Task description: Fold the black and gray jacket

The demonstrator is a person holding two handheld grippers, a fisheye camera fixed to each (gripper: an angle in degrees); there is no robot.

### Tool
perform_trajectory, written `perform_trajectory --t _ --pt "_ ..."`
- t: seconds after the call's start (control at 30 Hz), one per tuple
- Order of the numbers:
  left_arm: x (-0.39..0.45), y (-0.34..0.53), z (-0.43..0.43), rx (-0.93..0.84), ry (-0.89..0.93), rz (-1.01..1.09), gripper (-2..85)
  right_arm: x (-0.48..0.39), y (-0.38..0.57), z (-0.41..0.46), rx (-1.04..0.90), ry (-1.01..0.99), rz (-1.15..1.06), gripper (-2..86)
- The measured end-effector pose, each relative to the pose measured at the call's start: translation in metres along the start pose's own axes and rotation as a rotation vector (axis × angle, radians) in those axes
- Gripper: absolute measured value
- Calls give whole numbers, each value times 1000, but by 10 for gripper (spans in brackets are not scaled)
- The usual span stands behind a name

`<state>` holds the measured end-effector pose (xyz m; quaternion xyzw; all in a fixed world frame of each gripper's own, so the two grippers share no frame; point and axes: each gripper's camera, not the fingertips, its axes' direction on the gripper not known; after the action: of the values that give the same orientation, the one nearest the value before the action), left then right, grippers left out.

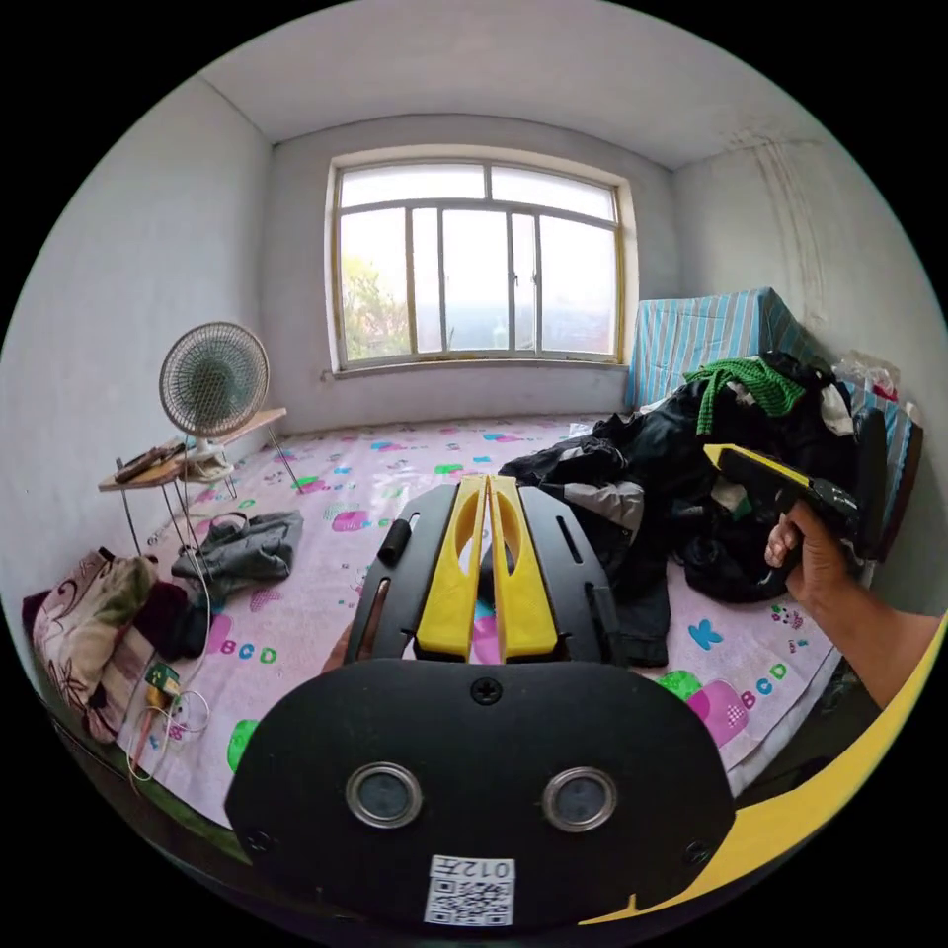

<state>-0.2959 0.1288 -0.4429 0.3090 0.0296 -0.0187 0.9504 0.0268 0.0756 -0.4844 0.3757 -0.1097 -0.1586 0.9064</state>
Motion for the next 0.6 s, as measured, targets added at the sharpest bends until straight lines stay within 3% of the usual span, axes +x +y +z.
perform_trajectory --t 0.13,0.23,0.4,0.53,0.6 --pt "-8 -10 13 35 89 14 1 -26 -11 -10 65 233 -60 9" --pt "-12 -24 31 102 197 -24 0 -28 -25 1 -12 194 -43 13" --pt "-5 -53 109 -16 403 -4 -1 8 -41 47 -76 200 174 25" --pt "5 -78 193 -137 418 -24 1 42 -44 87 -109 157 271 39" --pt "6 -87 236 -211 418 -28 3 64 -42 134 -214 36 278 71"
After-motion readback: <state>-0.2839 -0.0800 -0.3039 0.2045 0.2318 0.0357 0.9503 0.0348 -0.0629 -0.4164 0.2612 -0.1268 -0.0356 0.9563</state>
